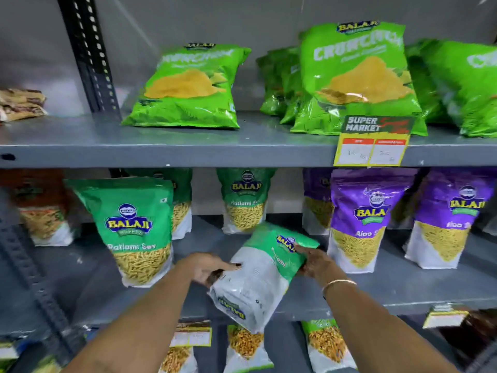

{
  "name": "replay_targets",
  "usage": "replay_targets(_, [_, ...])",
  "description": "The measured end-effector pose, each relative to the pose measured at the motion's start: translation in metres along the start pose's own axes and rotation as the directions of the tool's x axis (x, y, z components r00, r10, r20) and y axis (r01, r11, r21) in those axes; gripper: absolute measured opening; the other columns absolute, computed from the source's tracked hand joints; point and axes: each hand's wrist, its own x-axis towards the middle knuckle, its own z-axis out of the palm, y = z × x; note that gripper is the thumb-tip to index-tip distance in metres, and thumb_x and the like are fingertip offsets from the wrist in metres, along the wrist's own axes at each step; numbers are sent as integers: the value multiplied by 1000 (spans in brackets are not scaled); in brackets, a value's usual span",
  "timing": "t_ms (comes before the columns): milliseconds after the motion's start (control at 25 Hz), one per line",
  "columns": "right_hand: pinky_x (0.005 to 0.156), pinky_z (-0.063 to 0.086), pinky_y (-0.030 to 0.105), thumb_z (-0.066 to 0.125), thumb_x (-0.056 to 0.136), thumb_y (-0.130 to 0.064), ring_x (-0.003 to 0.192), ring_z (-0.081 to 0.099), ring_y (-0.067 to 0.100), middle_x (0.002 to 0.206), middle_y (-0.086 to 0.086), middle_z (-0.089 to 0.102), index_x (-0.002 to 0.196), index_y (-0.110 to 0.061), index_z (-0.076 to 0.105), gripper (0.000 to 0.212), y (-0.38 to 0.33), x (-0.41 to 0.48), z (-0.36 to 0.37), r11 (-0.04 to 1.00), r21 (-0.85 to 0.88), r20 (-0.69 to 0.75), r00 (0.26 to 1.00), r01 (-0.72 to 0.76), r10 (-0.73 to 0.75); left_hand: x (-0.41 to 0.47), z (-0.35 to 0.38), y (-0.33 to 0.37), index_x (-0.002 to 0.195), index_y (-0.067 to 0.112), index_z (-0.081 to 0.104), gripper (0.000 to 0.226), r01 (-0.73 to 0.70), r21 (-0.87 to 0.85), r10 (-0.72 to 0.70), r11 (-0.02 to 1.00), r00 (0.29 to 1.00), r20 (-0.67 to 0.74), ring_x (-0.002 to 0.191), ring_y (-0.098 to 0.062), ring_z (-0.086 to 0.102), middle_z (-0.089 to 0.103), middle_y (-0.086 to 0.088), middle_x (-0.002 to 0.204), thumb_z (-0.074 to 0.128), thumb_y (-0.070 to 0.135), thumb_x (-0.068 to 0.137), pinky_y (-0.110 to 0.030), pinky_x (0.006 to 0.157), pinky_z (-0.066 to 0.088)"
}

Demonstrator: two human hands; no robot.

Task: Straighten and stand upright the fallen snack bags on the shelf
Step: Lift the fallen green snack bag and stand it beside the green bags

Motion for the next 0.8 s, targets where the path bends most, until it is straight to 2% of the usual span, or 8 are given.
replay_targets(80, [34, 52, 31, 56, 87, -4, 38, 66, 16, 45, 6, 70, 91, -4, 60, 6, -22, -17, 8, 999, 11, 32, 998, 50, -50, -7, -2, 3, 77, 12, 57, 12, -43, 57, 43, 997, 999, -3, 59, -10, 61, 68, 2, 61, 66, 16, 84, -25, 54, 56])
replay_targets(200, [35, 53, 28, 59, 85, -1, 38, 66, 14, 46, 3, 70, 88, -6, 60, 6, -64, -33, 29, 989, -78, 54, 991, 126, -122, -18, -3, 14, 89, 14, 56, 17, -143, 52, 144, 988, 990, -11, 84, -13, 59, 63, -1, 91, 68, 6, 81, -29, 70, 56])
replay_targets(280, [39, 55, 27, 66, 78, 1, 43, 68, 13, 53, 2, 73, 99, -5, 61, 22, -89, -40, 49, 964, -126, 85, 971, 235, -226, -26, -4, 23, 88, 16, 56, 22, -228, 22, 229, 973, 973, -37, 88, -13, 59, 63, 0, 96, 67, -1, 79, -30, 77, 52])
replay_targets(360, [44, 56, 26, 70, 74, 3, 47, 69, 9, 61, -2, 75, 108, -3, 62, 35, -106, -42, 69, 912, -199, 142, 932, 358, -335, -26, -1, 27, 89, 15, 58, 28, -326, -2, 321, 946, 933, -164, 84, -12, 59, 65, -3, 102, 66, -9, 76, -28, 76, 50])
replay_targets(440, [49, 58, 21, 69, 74, 6, 48, 67, 1, 56, -11, 73, 110, -1, 62, 37, -112, -42, 83, 849, -265, 205, 887, 457, -414, -17, -1, 27, 108, 2, 59, 44, -409, -17, 380, 912, 862, -335, 94, -21, 61, 63, -9, 116, 70, -15, 69, -30, 83, 49])
replay_targets(520, [56, 58, 20, 70, 71, 8, 51, 67, -2, 58, -12, 73, 110, 5, 63, 39, -108, -40, 91, 806, -295, 216, 857, 514, -468, -3, -3, 24, 122, -3, 54, 65, -438, 0, 384, 899, 789, -480, 110, -26, 60, 62, -12, 123, 76, -13, 62, -32, 92, 48])
replay_targets(680, [70, 58, 28, 70, 71, 10, 69, 68, 13, 100, 15, 69, 114, 11, 59, 45, -87, -29, 94, 791, -290, 212, 842, 539, -497, 16, -2, 11, 123, 1, 54, 76, -382, 53, 341, 923, 744, -575, 115, -31, 59, 63, -17, 126, 85, 0, 54, -40, 97, 49])
replay_targets(800, [67, 60, 22, 68, 74, 10, 71, 70, 10, 91, 6, 67, 114, 7, 58, 41, -80, -24, 88, 808, -293, 283, 854, 511, -438, 12, 5, 3, 127, 3, 50, 88, -397, 27, 334, 917, 731, -596, 117, -32, 57, 61, -15, 129, 88, 14, 49, -37, 95, 48])
